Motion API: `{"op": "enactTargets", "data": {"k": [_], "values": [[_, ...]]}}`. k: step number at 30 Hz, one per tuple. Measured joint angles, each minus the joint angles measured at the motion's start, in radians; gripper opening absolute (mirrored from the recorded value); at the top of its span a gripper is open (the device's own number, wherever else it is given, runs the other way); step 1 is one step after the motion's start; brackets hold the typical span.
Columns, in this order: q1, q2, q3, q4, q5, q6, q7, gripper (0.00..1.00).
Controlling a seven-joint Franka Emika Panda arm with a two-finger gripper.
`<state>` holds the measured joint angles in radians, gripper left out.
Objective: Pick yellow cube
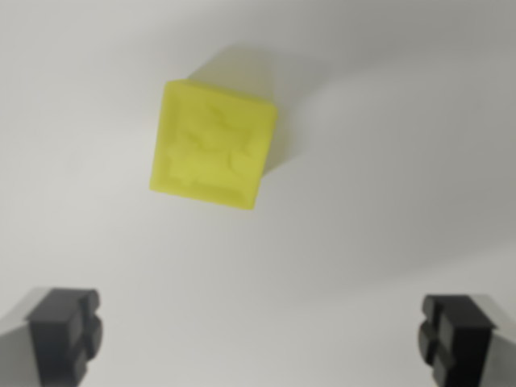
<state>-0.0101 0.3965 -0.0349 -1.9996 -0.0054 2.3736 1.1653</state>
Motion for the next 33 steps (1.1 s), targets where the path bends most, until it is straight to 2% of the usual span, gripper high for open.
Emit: {"op": "enactTargets", "data": {"k": [33], "values": [[0.023,0.202,0.000,0.074,0.034,0.144,0.166,1.00]]}}
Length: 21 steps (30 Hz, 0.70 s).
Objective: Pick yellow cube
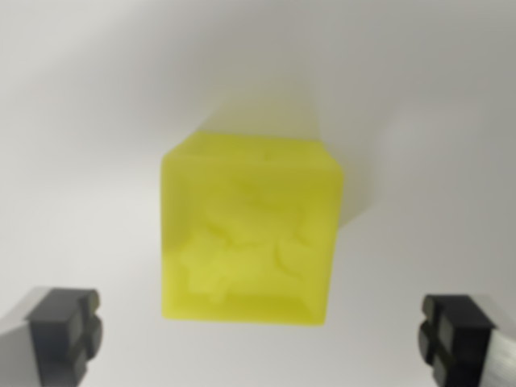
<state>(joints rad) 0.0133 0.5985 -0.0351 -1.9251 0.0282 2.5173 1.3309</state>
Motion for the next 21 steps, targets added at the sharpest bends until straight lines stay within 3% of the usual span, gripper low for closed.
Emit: {"op": "enactTargets", "data": {"k": [21], "values": [[0.004,0.109,0.000,0.040,0.012,0.072,0.025,1.00]]}}
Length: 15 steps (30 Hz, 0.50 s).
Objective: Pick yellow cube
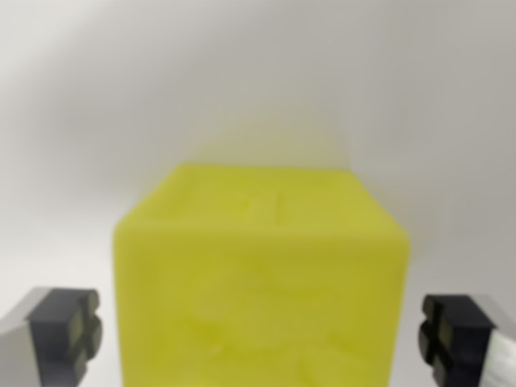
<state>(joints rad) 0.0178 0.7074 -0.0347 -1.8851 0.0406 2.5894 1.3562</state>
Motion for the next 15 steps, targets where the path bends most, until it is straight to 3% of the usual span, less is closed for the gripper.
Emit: {"op": "enactTargets", "data": {"k": [15], "values": [[0.001,0.032,0.000,0.013,0.005,0.021,0.000,1.00]]}}
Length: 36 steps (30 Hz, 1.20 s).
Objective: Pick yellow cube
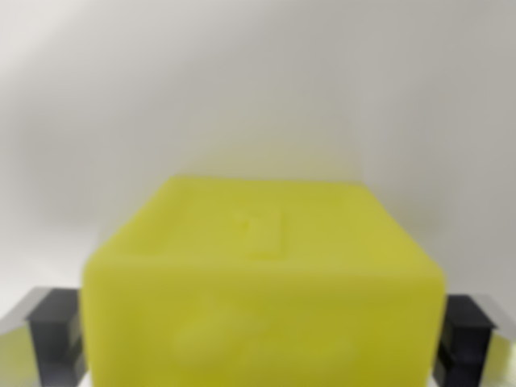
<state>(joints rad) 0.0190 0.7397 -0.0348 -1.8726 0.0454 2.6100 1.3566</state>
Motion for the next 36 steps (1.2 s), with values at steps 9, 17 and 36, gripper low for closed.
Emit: {"op": "enactTargets", "data": {"k": [9,17,36], "values": [[0.000,-0.014,0.000,-0.005,0.000,-0.009,0.001,0.00],[0.000,-0.059,0.000,-0.020,-0.004,-0.038,0.003,0.00],[-0.001,-0.159,0.000,-0.043,-0.013,-0.116,0.010,0.00]]}}
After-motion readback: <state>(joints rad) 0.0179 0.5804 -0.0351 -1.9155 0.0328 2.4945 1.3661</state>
